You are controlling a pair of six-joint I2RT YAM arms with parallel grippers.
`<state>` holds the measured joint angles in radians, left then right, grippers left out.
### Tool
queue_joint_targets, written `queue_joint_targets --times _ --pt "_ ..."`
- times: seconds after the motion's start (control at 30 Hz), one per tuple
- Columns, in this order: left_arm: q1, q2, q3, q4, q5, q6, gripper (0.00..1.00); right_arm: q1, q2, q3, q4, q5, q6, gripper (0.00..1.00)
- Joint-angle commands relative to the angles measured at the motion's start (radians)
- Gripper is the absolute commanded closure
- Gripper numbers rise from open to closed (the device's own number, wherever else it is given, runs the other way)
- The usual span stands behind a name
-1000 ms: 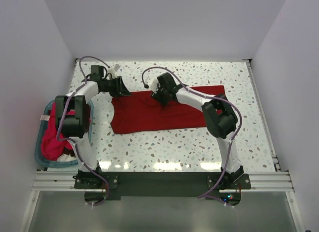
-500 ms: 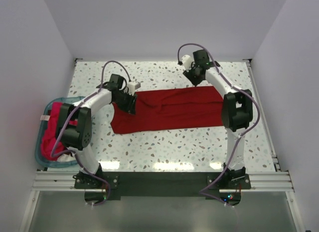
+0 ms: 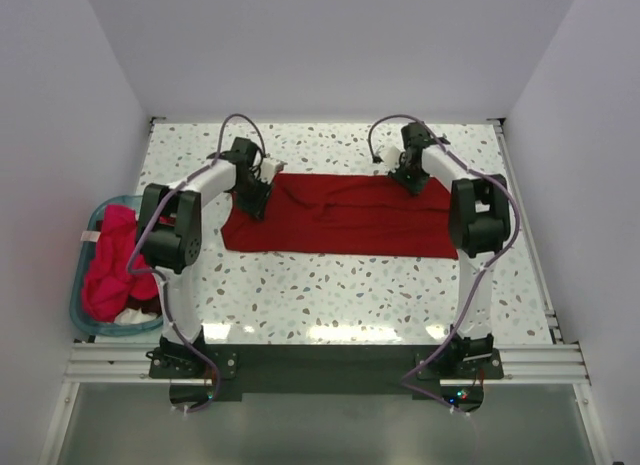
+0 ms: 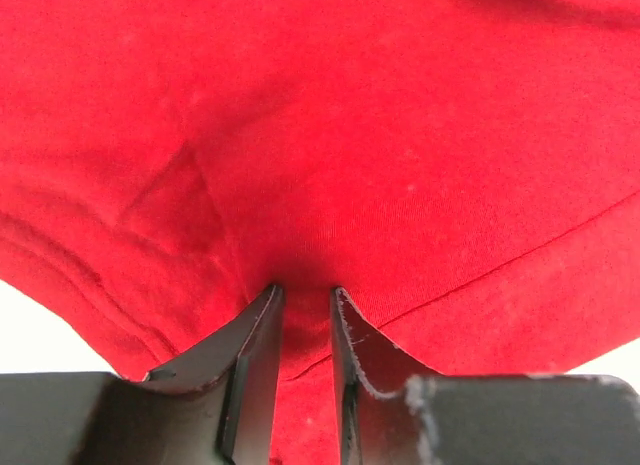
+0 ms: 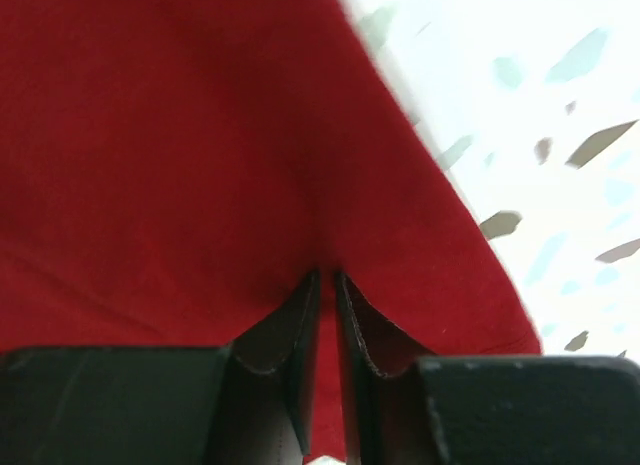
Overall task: Fold and stack the t-shirts
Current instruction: Fold the tshirt
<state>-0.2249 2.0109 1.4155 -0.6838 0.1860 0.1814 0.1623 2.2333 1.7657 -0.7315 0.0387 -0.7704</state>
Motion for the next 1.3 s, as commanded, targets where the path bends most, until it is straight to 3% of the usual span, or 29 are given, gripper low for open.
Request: queue_joint_targets --times 0.0,0.07,0.2,0.27,0.33,0.37,0.4,0.5,0.83,1.0,1.27 --pt "0.048 0.203 0.2 -0.014 -0.102 0.082 0.7 -0.007 -0.073 -0.147 -0.082 0.004 -0.089 0.84" --pt "0.079 0.302 0.366 -0.071 -0.103 0.102 0.71 0.02 -0.174 -0.27 -0.1 -0.037 -0.096 0.86" --pt "0.087 0.57 0.959 -0.146 -0.038 0.171 0.66 0.15 -0.417 -0.545 -0.231 -0.186 -0.064 0.87" --pt "0.084 0.583 1.055 -0.091 -0.023 0.176 0.58 0.239 -0.513 -0.586 -0.281 -0.329 -0.029 0.85" --pt "0.085 0.458 0.931 0.014 0.033 0.158 0.51 0.255 -0.589 -0.568 -0.312 -0.393 0.063 0.82" --pt "0.085 0.39 0.842 0.153 0.047 0.144 0.45 0.253 -0.59 -0.545 -0.33 -0.41 0.077 0.82" --pt "0.085 0.262 0.672 0.217 0.073 0.132 0.43 0.249 -0.575 -0.499 -0.347 -0.386 0.088 0.82" --pt "0.084 0.09 0.478 0.348 0.09 0.081 0.33 0.211 -0.555 -0.462 -0.306 -0.35 0.074 0.82" --pt "0.087 -0.076 0.292 0.205 0.199 -0.06 0.34 0.206 -0.313 -0.416 -0.184 -0.171 -0.004 0.88" --pt "0.088 -0.118 0.215 0.172 0.191 -0.082 0.35 0.233 -0.31 -0.507 -0.198 -0.177 -0.006 0.92" --pt "0.081 -0.1 0.195 0.069 0.207 -0.071 0.4 0.537 -0.469 -0.719 -0.229 -0.287 0.141 0.92"
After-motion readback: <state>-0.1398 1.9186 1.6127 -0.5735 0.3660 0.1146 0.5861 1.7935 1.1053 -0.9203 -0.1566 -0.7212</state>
